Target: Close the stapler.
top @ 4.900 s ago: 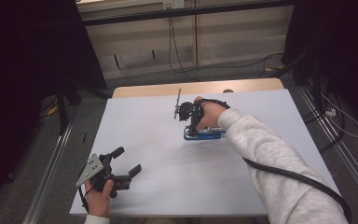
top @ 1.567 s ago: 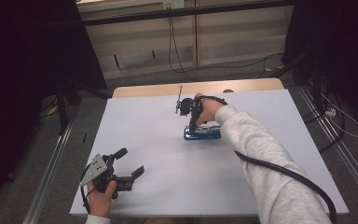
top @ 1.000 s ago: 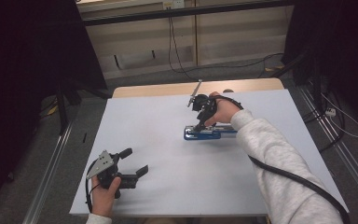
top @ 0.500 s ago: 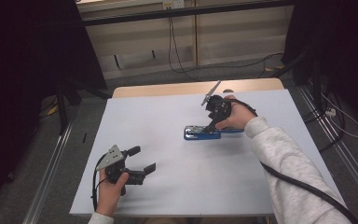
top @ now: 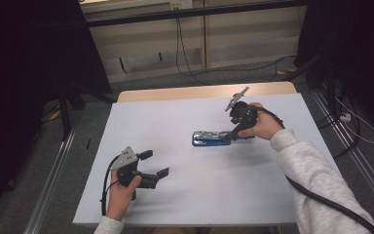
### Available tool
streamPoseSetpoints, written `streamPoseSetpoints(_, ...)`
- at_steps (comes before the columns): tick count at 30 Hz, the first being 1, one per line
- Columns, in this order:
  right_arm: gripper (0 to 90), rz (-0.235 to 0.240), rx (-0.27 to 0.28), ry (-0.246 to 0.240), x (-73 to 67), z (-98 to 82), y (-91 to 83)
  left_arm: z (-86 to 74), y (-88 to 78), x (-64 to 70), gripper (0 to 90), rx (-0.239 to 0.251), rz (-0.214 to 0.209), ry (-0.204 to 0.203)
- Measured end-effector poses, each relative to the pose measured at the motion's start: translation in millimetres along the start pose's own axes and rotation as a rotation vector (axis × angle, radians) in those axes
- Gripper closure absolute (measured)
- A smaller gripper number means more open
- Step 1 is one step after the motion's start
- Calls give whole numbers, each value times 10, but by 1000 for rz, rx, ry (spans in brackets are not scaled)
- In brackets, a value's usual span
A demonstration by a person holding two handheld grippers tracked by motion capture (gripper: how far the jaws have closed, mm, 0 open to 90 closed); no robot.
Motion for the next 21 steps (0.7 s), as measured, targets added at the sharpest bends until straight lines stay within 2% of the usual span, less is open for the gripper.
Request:
streamPoseSetpoints(5,148,-11,9,26,34,-128,-23,53,91,-4,31,1,-6,0)
streamPoseSetpoints(6,146,-27,3,30,48,-189,-35,63,135,-10,31,-7,-9,-5)
streamPoseSetpoints(13,146,-35,28,60,69,-289,-101,73,288,-26,30,-31,-23,-10)
streamPoseSetpoints(14,146,-47,29,60,79,-327,-125,78,330,-47,30,-51,-10,1)
streamPoseSetpoints(17,146,-52,38,67,91,-368,-151,93,369,-51,30,-52,-13,-13)
streamPoseSetpoints(21,147,-71,58,83,134,-490,-201,103,476,-103,31,-70,6,-30)
Point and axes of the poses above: each handheld gripper's, and its own axes: y roughly forward along the jaws, z roughly out of its top, x roughly to its right, the point moved 8 cm from there along y, roughly forward along the jaws, and after that the axes turned 2 degrees about -x, right-handed, at the moved point
